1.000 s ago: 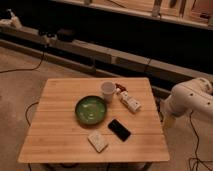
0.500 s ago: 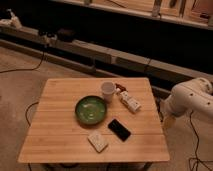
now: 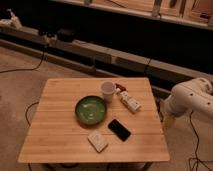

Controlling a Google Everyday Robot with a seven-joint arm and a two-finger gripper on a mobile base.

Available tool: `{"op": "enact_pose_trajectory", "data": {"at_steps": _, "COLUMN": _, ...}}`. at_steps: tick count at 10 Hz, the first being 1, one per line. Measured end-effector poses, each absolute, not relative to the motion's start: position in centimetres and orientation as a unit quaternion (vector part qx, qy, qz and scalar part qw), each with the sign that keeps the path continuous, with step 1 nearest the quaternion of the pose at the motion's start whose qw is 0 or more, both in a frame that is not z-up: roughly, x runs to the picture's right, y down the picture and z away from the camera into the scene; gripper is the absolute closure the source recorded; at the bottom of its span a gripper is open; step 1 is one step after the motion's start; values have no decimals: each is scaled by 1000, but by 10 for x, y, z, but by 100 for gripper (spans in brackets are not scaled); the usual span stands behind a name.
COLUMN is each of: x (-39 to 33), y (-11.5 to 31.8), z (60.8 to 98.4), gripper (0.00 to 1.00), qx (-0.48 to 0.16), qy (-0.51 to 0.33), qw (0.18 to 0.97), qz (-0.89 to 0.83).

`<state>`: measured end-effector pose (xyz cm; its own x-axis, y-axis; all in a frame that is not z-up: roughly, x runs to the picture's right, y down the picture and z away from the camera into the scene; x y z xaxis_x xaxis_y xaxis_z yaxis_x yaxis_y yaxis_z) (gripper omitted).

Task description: Place the pepper on the white sponge

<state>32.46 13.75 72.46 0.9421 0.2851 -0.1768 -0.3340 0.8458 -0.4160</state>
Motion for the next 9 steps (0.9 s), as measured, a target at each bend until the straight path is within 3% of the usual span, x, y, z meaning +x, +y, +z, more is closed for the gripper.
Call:
{"op": "enact_pose_trajectory", "data": {"at_steps": 6, "x": 357, "y": 99, "z": 734, "gripper": 20, "qx": -167, "qy": 13, "qw": 969, "qz": 181}}
{"op": "enact_pose_trajectory", "data": {"at_steps": 9, "x": 354, "y": 97, "z": 735, "gripper": 20, "qx": -167, "qy": 11, "qw": 969, "qz": 180}}
